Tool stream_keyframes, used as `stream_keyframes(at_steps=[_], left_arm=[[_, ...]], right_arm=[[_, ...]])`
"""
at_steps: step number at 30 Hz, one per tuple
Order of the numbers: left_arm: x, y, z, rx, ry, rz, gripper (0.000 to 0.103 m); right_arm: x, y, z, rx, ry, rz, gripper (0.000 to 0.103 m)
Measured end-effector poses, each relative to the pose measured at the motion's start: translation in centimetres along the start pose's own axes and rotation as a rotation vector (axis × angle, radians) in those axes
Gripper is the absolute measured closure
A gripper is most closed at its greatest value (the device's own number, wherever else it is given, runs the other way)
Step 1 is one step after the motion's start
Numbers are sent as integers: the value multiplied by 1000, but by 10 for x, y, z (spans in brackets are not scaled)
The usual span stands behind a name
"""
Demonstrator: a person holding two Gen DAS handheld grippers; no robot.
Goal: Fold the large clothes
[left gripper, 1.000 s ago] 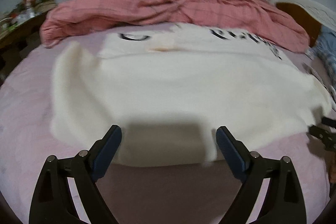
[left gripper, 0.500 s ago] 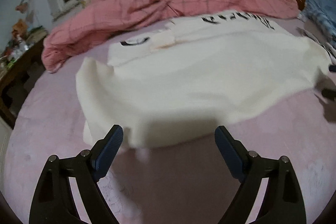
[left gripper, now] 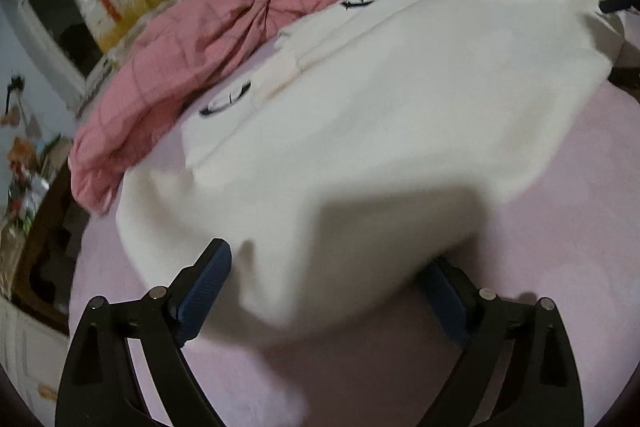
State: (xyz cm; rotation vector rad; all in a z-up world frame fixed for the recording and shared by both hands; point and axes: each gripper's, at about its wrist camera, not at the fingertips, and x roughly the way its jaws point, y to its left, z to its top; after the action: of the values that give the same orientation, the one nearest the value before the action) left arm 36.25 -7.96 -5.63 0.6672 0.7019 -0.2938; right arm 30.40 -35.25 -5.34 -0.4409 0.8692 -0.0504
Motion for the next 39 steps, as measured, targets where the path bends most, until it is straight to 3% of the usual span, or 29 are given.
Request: stream_keyframes(at_steps=[3,4,5,6,7,8,10,11,15,18,21,27,34,39], left_arm=[[8,8,7,-31,-34,24,18],[10,10,7,-37,-44,25,21],[13,11,7,-43,-49,21,35],[14,12,6,-45,-48,11,60],[14,10,6,-38,-51,12,72],[12,8,6,-28,-57,35,80],[4,0,5,5,-90,101,87],[-4,-2,4,5,-118,138,89],[-40,11,-8,-81,-156,107,92],[-68,8,-28,-70,-167,82,93],[-101,-1,-54,-85,-169,45,92],[-153,-10,-91,-197,-167,-35,91],[-158,10,-69,-360,-187,-71,89],[-153,40,-27,-401,-187,-70,87]], right_arm=[[11,-3,14,8,-20,-105,1],[15,-3,17,-3,-30,-145,7],[19,-4,18,-19,-30,-173,13],[23,-6,19,-17,-31,-171,25],[25,-8,19,-6,-32,-135,37],[26,-9,18,-2,-29,-130,71],[26,-4,17,-14,-34,-192,89],[21,2,16,-39,-62,-236,92],[-13,3,6,-10,-144,-238,94],[-39,12,-10,-46,-168,-244,94],[-68,26,-37,-71,-166,-235,94],[-122,39,-85,13,-167,-143,93],[-128,2,-82,268,-188,40,88],[-141,-20,-44,263,-265,9,82]])
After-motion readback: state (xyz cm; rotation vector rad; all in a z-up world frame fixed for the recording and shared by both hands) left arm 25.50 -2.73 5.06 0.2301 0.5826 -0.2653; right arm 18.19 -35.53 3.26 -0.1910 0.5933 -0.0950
